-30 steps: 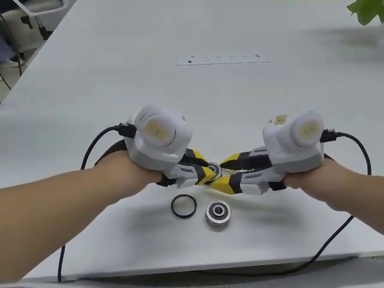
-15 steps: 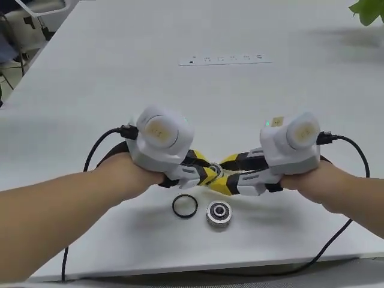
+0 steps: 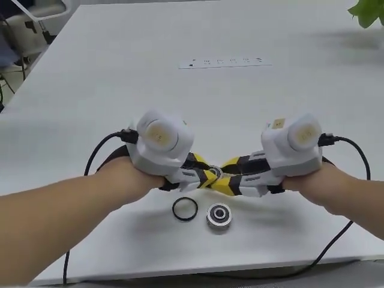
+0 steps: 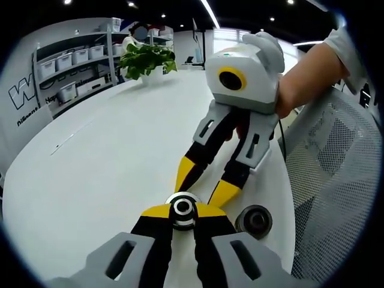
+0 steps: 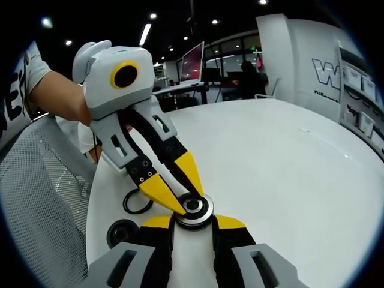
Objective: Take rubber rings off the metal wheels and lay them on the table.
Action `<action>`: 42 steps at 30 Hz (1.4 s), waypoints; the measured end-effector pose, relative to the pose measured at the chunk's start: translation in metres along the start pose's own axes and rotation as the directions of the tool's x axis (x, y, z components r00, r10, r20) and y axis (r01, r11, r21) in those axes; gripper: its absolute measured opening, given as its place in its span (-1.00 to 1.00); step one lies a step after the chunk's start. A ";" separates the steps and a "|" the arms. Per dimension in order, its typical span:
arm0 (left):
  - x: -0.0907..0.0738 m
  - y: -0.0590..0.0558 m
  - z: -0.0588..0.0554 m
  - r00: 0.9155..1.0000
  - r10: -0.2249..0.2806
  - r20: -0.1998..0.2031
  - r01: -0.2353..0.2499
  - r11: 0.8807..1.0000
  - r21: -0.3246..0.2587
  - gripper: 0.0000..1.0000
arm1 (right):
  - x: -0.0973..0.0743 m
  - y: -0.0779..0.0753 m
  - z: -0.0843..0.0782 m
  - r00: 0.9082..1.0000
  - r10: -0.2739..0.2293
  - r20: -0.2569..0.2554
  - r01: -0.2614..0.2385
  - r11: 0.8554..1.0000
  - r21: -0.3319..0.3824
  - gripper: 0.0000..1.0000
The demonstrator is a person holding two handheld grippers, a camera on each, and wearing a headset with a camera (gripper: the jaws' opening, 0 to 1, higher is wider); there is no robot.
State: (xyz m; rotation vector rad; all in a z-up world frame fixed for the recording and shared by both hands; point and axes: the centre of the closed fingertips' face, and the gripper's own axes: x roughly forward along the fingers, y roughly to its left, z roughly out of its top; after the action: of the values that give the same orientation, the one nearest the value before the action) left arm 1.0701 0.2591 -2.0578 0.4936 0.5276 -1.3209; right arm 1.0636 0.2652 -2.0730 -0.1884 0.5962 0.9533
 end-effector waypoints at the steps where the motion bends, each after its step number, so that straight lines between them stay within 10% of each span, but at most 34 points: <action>1: 0.000 0.000 0.000 1.000 0.000 0.000 0.000 1.000 0.000 -0.83 | 0.000 0.000 0.000 1.000 0.000 -0.001 0.000 1.000 0.000 -0.56; 42: -0.001 0.000 -0.001 1.000 0.012 0.003 -0.011 1.000 -0.018 -0.83 | -0.009 -0.004 -0.010 0.999 -0.003 -0.053 0.005 0.999 0.037 -1.00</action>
State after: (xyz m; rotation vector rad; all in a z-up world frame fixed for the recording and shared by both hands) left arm 1.0694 0.2601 -2.0582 0.4788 0.5335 -1.3045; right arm 1.0593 0.2522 -2.0764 -0.1819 0.6617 0.9344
